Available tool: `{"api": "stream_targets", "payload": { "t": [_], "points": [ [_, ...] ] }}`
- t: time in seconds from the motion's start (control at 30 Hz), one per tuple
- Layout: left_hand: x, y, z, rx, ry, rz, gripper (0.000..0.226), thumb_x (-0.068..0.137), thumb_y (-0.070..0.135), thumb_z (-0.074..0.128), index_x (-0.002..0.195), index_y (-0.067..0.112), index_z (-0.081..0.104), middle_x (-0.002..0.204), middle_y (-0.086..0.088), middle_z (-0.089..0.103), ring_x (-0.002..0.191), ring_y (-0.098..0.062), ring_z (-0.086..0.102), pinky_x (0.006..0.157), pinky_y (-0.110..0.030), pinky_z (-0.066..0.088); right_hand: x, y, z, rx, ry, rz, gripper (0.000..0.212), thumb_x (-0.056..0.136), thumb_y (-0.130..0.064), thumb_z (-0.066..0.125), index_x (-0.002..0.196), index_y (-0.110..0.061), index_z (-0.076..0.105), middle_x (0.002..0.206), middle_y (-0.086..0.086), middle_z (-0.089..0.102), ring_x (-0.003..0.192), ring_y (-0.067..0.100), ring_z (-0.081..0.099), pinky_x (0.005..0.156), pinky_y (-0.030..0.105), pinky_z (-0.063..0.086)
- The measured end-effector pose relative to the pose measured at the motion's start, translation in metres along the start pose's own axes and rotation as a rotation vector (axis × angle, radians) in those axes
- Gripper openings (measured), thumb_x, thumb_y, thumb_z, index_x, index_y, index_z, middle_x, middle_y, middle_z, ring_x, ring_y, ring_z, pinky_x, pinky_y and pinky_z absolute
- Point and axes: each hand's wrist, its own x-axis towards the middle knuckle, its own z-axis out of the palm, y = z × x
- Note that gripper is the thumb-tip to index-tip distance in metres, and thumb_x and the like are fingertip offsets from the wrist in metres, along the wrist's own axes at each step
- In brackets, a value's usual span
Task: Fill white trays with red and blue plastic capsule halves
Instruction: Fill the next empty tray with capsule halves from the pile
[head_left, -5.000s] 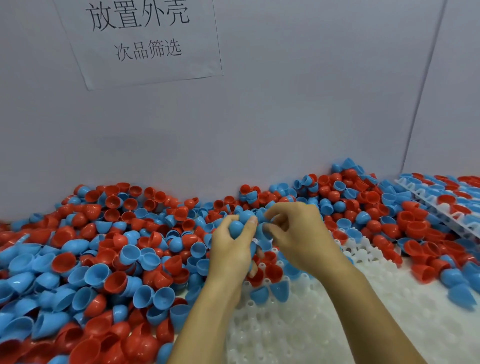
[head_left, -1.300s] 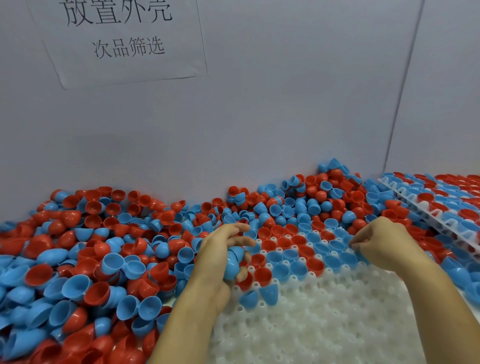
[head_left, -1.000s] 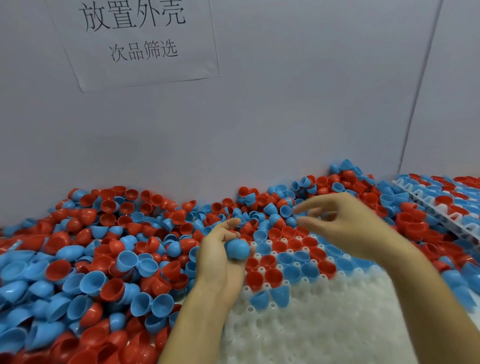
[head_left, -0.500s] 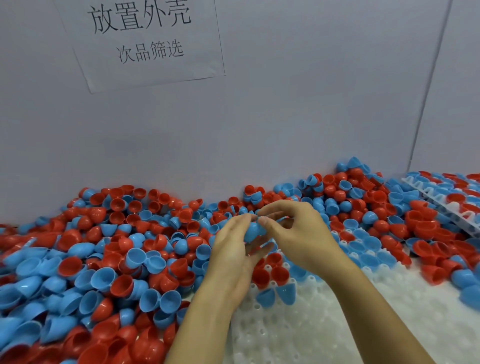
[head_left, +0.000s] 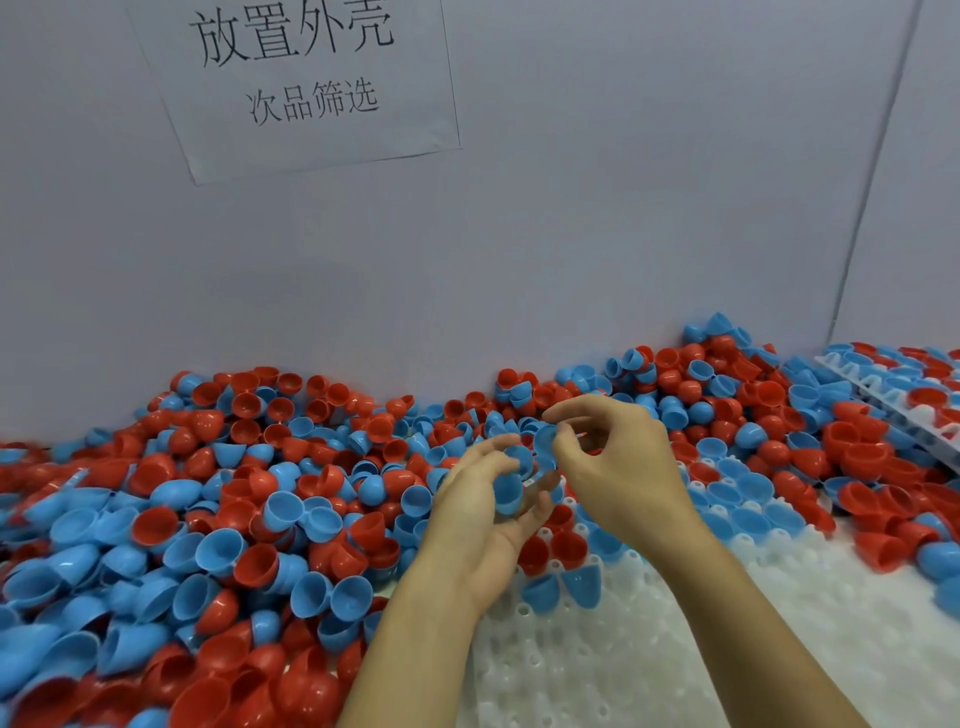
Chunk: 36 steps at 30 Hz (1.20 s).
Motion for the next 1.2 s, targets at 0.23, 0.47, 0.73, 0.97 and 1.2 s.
{"api": "stream_targets", "payload": {
  "t": [0.23, 0.47, 0.73, 0.97, 1.2],
  "points": [
    [0.001, 0.005, 0.002, 0.328, -0.054, 0.012, 0.016, 0.100, 0.012, 0.054, 0.111, 0.012, 0.065, 0.095, -0.012, 0.061, 0.069, -0.015, 0.056, 0.050, -0.022, 0.047, -0.002, 0.000, 0.000, -0.073, 0.005, 0.027, 0.022, 0.095, -0.006, 0.057, 0.094, -0.026, 0.067, 0.074, -0.014, 0.064, 0.066, -0.006, 0.061, 0.054, 0.005, 0.046],
    [-0.005, 0.076, -0.039, 0.419, 0.626, 0.660, 0.089, 0.095, 0.027, 0.067, 0.159, 0.030, 0.006, 0.160, -0.012, 0.028, 0.141, -0.028, 0.041, 0.106, -0.048, 0.046, 0.003, 0.004, -0.020, -0.013, -0.074, 0.210, 0.036, 0.092, -0.002, 0.054, 0.082, -0.034, 0.067, 0.074, 0.012, 0.072, 0.052, 0.013, 0.058, 0.040, 0.017, 0.046],
    [-0.016, 0.045, -0.017, 1.514, -0.062, 0.391, 0.012, 0.099, 0.024, 0.061, 0.102, 0.031, 0.070, 0.100, 0.014, 0.069, 0.084, 0.004, 0.063, 0.061, -0.009, 0.045, 0.003, 0.009, -0.028, -0.034, -0.081, 0.302, 0.029, 0.090, -0.003, 0.054, 0.087, -0.027, 0.071, 0.063, 0.004, 0.068, 0.042, 0.003, 0.047, 0.037, 0.013, 0.037],
    [-0.013, 0.000, 0.004, 1.748, -0.387, 0.229, 0.013, 0.089, 0.023, 0.076, 0.101, 0.024, 0.075, 0.074, 0.014, 0.049, 0.065, -0.006, 0.049, 0.056, -0.018, 0.038, 0.007, 0.012, -0.046, -0.056, 0.021, 0.337, 0.030, 0.090, -0.001, 0.054, 0.087, -0.026, 0.071, 0.066, 0.005, 0.069, 0.053, 0.015, 0.053, 0.040, 0.020, 0.040],
    [-0.026, 0.033, -0.004, 1.768, -0.294, 0.287, 0.014, 0.084, 0.018, 0.081, 0.091, 0.030, 0.078, 0.082, 0.015, 0.056, 0.069, -0.006, 0.054, 0.057, -0.014, 0.042, 0.009, 0.012, -0.046, -0.033, 0.011, 0.335, 0.032, 0.091, -0.004, 0.057, 0.084, -0.033, 0.067, 0.070, -0.002, 0.069, 0.066, 0.021, 0.067, 0.051, 0.027, 0.055]
  ]
}}
